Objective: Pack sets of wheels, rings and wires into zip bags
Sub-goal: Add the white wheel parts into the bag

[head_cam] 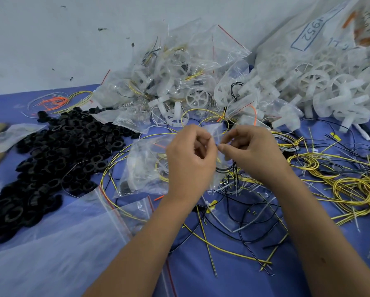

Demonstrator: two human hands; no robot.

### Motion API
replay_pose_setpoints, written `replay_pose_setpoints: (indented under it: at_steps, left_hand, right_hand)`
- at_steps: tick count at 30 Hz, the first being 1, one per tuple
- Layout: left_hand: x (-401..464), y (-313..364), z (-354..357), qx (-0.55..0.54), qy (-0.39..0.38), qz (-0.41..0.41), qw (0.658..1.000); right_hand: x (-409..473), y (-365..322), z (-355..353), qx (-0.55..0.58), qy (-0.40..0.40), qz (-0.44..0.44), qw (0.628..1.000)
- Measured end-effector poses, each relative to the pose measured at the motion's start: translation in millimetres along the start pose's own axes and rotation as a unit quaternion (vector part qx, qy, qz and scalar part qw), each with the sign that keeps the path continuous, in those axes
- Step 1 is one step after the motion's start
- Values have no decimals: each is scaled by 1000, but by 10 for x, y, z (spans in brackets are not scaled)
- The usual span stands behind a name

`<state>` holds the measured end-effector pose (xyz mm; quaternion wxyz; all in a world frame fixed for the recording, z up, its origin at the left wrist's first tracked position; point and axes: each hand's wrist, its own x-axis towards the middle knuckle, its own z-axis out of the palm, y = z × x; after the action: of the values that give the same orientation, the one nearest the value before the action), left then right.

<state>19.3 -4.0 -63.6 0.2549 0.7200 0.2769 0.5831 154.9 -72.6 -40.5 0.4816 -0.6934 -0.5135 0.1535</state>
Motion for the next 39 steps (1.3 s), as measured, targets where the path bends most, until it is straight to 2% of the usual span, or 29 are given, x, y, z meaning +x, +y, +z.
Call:
replay_pose_setpoints:
  at_steps: [5, 9, 13, 19, 21, 24, 26, 27, 29, 31, 33, 34, 36, 39]
  left_hand:
    - [-72, 99, 72, 24, -41, 77, 996]
    - [-77, 126, 78, 17, -32, 75, 997]
    - [-51, 161, 72, 6, -16, 56, 998]
    - [-52, 225, 78, -12, -17, 65, 998]
    - [-47, 244, 76, -12, -11, 63, 998]
    - [-33, 247, 68, -12, 4, 57, 998]
    - [-43, 248, 67, -4, 6, 65, 998]
    - [-52, 248, 67, -1, 1, 70, 998]
    - [-68, 252, 78, 2, -6, 76, 997]
    - [-68, 254, 84, 1, -3, 75, 997]
    - [-63, 254, 87, 2, -4, 70, 998]
    - [-67, 256, 91, 3, -6, 68, 998]
    - [-82, 257, 100, 3, -10, 68, 998]
    - [-92, 246, 108, -6, -10, 70, 998]
  right_hand:
    - [0, 28, 92, 36, 3, -3, 999]
    - [-7, 27, 174, 114, 21, 16, 993]
    - [-37, 6, 267, 202, 5, 18, 979]
    - [-84, -59, 339, 160, 22, -52, 986]
    - [-115, -119, 329, 214, -35, -46, 975]
    - [-167, -180, 299, 256, -197, -24, 946]
    - [-181, -142, 277, 260, -274, 15, 926]
    - [-182, -120, 269, 251, -286, 28, 924]
    - [-175, -93, 251, 206, -261, 27, 943]
    - [-143, -77, 250, 122, -170, -2, 978]
    - [-103, -72, 262, 71, -89, -39, 993]
    - [-104, -83, 271, 62, -92, -61, 992]
    - [-128, -87, 284, 71, -151, -84, 982]
    - [-167, -113, 260, 129, -232, -55, 962]
